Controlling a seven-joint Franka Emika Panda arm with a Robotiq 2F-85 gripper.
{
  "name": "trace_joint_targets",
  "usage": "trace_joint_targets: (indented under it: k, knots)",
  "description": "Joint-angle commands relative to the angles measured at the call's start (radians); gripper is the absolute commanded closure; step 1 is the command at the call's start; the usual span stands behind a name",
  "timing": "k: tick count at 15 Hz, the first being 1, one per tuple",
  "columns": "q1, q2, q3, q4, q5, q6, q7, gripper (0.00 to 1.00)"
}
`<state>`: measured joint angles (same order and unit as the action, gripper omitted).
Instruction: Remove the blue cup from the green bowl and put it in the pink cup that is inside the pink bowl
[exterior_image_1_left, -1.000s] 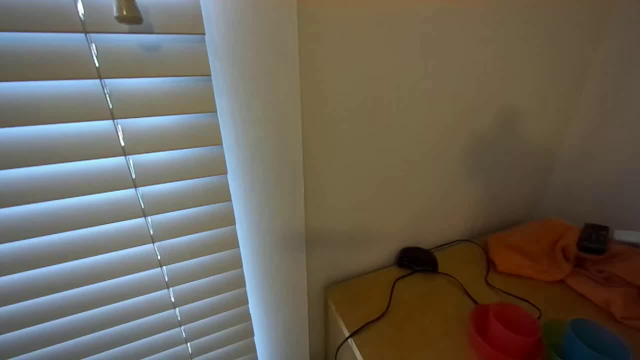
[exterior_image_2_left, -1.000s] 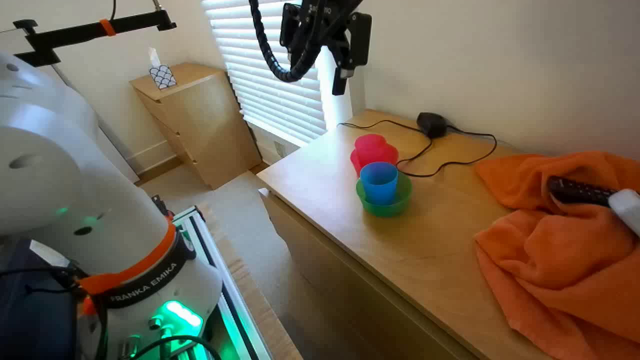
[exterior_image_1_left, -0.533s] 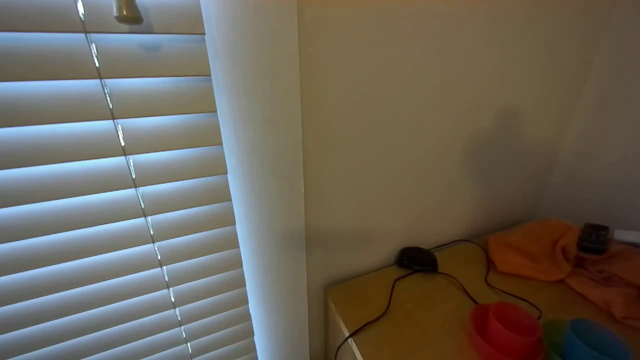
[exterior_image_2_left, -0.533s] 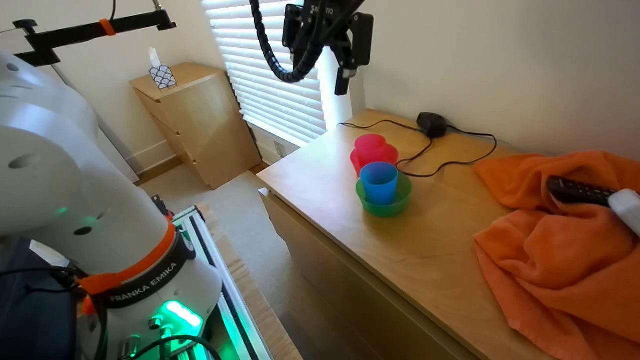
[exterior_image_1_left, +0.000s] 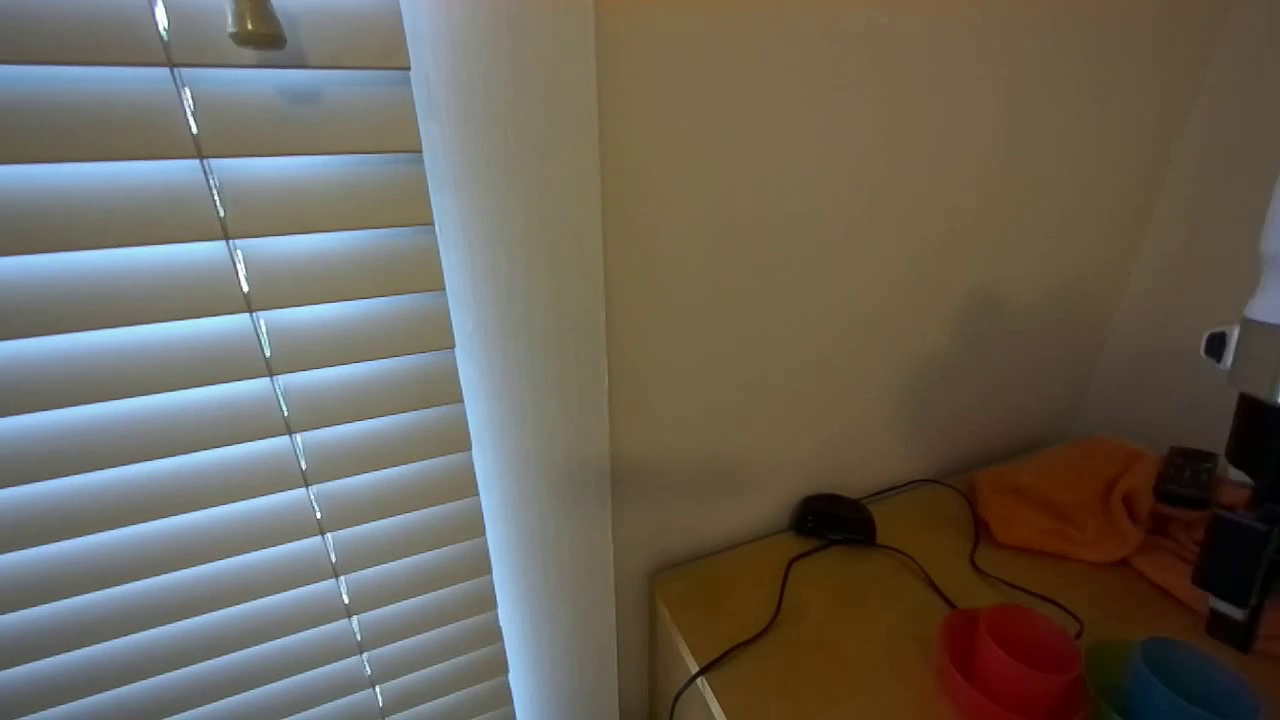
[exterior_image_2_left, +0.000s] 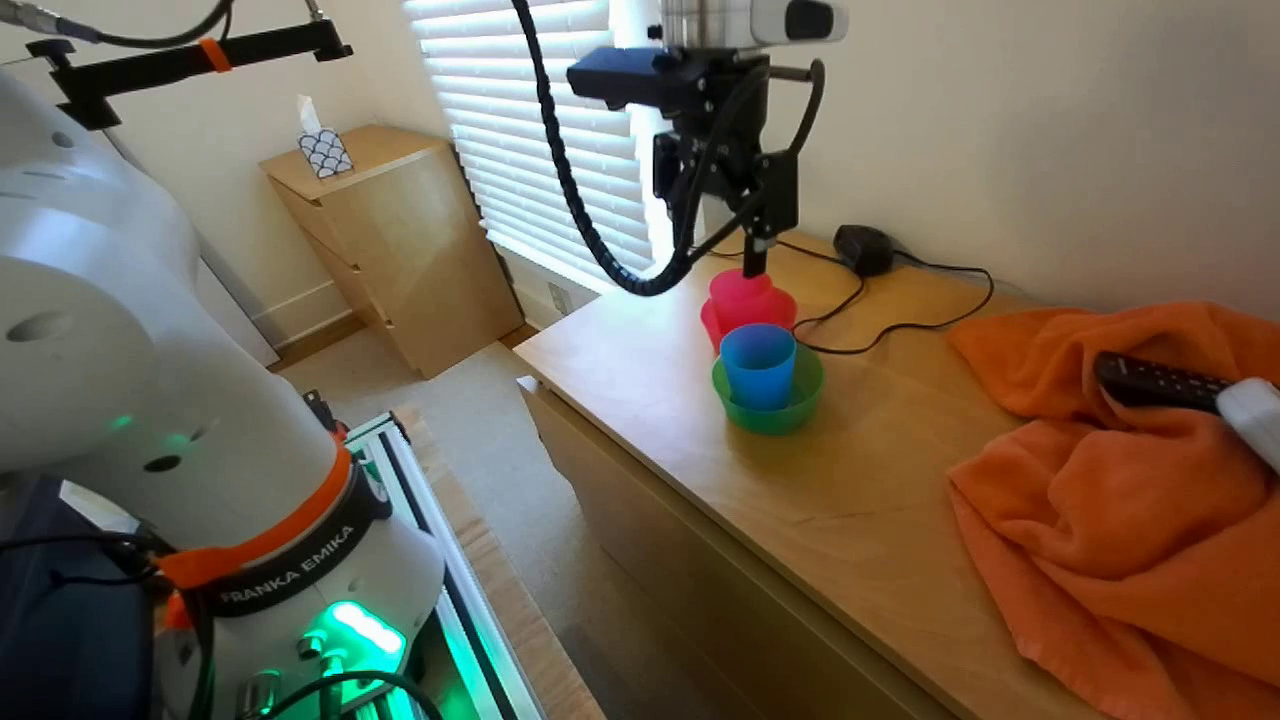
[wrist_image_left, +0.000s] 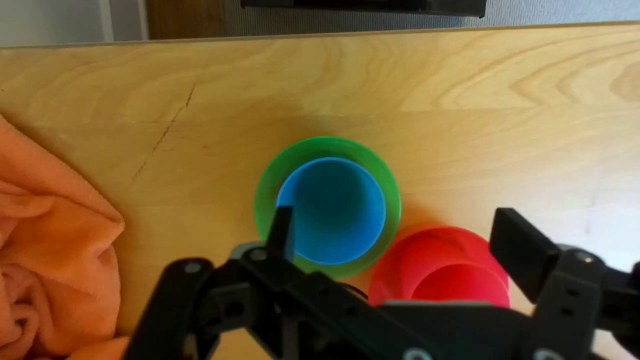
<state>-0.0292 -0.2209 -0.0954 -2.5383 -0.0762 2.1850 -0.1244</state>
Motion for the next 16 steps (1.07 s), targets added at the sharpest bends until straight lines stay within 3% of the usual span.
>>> trace_joint_targets:
  k: [1,4,7,9,11,16]
  knots:
    - [-0.038,0.125,0.008,0.007,-0.040,0.046,0.105,0.00]
    - [-0.055,0.215,-0.003,0.029,-0.043,0.053,0.136,0.00]
    - [-0.056,0.272,0.000,0.063,-0.024,0.062,0.137,0.12]
    - [-0.049,0.285,0.007,0.079,-0.024,0.060,0.134,0.20]
    - [-0.039,0.287,0.018,0.090,-0.033,0.059,0.128,0.15]
    - [-0.010,0.299,0.053,0.112,-0.038,0.054,0.108,0.27]
